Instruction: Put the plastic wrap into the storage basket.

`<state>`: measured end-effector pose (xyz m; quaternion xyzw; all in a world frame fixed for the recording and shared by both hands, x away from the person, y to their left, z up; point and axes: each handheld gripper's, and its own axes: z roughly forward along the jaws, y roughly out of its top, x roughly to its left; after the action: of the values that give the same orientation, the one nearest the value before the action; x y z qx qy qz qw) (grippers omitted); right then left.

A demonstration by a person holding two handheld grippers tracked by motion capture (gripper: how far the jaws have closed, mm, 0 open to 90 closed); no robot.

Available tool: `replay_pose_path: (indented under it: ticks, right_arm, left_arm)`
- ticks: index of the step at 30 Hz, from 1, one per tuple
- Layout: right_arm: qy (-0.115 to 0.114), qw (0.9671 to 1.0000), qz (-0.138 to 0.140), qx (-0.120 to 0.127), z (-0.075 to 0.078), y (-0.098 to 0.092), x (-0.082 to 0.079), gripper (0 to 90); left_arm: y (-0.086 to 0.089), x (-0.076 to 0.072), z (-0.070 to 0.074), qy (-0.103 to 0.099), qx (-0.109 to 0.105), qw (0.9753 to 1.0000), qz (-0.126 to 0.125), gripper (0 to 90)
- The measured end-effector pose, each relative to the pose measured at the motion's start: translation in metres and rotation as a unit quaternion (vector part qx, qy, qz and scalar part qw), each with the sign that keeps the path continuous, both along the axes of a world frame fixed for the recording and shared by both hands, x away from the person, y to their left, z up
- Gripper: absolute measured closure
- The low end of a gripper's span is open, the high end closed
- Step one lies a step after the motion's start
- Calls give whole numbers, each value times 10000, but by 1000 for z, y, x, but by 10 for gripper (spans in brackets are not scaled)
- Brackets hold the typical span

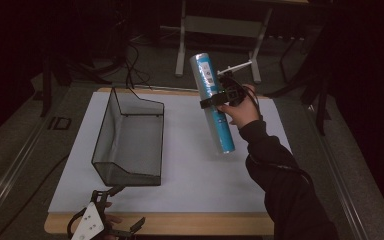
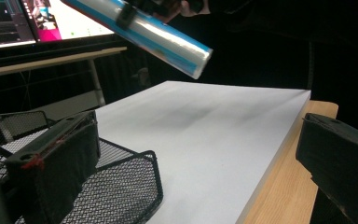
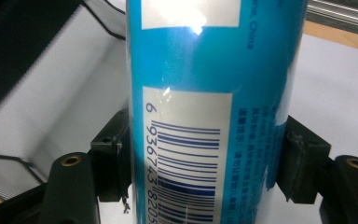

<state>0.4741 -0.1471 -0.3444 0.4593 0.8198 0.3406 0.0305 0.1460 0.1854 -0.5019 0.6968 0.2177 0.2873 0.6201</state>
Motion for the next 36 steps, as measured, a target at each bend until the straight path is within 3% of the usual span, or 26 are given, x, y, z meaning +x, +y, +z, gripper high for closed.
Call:
replay_pose_path:
  ticks: [6,14,19,22,24,27,29,32,36]
  right_arm:
    - [-60,9988,82,485,10,27,-3,321]
    - [-60,9930,-75,1181,17,55,-5,321]
    - [0,9838,-317,1766,13,73,-6,321]
    - [84,9794,-342,1988,8,85,-9,321]
    - [273,9741,-242,2233,1,95,-11,321]
    - [242,9744,-328,2210,-7,112,-18,321]
    - [207,9724,-353,2296,-13,120,-23,321]
    - [88,9719,-368,2323,-22,129,-26,321]
    - [91,9711,-472,2336,-36,139,-29,321]
  left_arm:
    - [1,-1,0,-17,5,10000,-15,3]
    - [2,-1,0,-24,-6,10000,-27,3]
    - [1,0,0,-23,74,10000,2,2]
    - [1,0,0,-19,68,10000,2,3]
    - [1,0,0,-27,71,10000,-3,3]
    - [1,0,0,-22,82,10000,-20,2]
    - [1,-1,0,-40,88,10000,-20,2]
    - [1,-2,1,-54,74,10000,-23,2]
    - [2,-1,1,-52,48,10000,-38,2]
